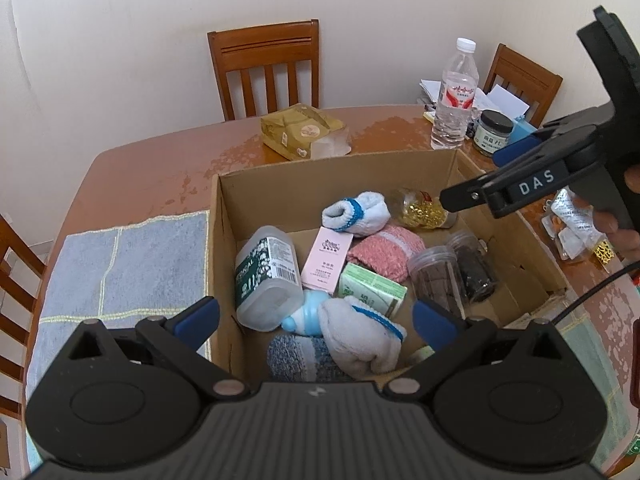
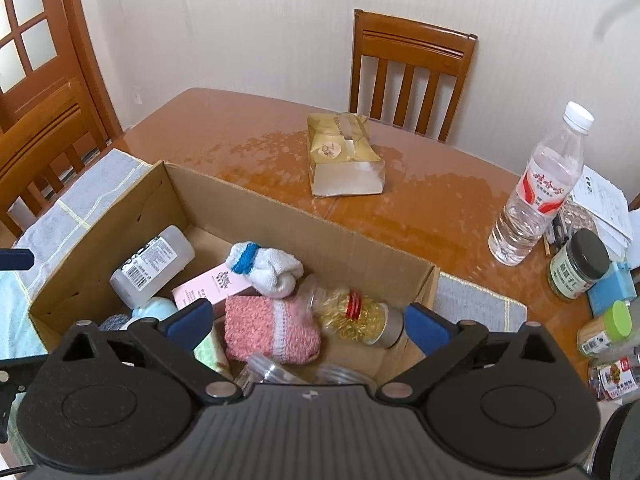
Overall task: Organize objects
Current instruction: 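Move both open grippers out of the box toward the KASI box and grey toy, then close left gripper on pink-and-white KASI box while right gripper grasps grey rubber toy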
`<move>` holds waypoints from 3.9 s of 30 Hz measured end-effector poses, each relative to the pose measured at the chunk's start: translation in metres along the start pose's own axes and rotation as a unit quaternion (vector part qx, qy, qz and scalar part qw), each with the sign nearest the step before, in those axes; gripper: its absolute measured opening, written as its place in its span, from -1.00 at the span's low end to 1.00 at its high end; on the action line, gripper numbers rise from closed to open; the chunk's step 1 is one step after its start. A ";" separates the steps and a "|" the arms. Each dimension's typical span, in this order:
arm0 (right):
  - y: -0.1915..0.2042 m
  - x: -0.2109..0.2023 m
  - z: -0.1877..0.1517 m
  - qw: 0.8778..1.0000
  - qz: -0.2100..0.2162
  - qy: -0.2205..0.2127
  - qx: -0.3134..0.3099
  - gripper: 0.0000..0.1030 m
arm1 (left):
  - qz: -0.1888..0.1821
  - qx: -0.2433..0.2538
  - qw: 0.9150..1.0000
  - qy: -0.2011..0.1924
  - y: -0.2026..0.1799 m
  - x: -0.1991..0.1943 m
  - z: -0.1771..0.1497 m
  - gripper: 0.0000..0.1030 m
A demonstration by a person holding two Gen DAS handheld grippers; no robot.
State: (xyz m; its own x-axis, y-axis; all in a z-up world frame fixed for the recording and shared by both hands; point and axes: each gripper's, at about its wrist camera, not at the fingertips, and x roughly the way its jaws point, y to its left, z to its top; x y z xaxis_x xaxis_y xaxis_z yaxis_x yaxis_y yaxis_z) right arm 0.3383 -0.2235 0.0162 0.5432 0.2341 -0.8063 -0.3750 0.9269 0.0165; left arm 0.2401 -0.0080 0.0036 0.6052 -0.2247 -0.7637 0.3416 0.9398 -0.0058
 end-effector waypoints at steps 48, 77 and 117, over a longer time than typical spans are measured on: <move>0.074 -0.005 -0.146 0.979 -0.028 0.062 0.193 1.00 | 0.072 -0.055 0.994 0.060 0.031 -0.028 -0.098 0.98; 0.036 -0.005 -0.203 0.980 -0.060 0.075 0.174 1.00 | 0.011 -0.008 0.997 0.072 -0.002 0.001 -0.094 0.98; 0.035 -0.012 -0.242 0.999 -0.027 0.034 0.021 1.00 | 0.023 -0.001 0.997 0.074 -0.054 0.057 -0.129 0.99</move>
State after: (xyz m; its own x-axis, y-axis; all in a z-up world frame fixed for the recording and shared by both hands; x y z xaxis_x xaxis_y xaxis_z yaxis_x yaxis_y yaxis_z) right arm 0.1371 -0.2650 -0.1163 0.5079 0.1648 -0.8455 -0.3143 0.9493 -0.0037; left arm 0.1632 -0.0381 -0.1227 0.5071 -0.1405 -0.8504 0.3143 0.9488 0.0306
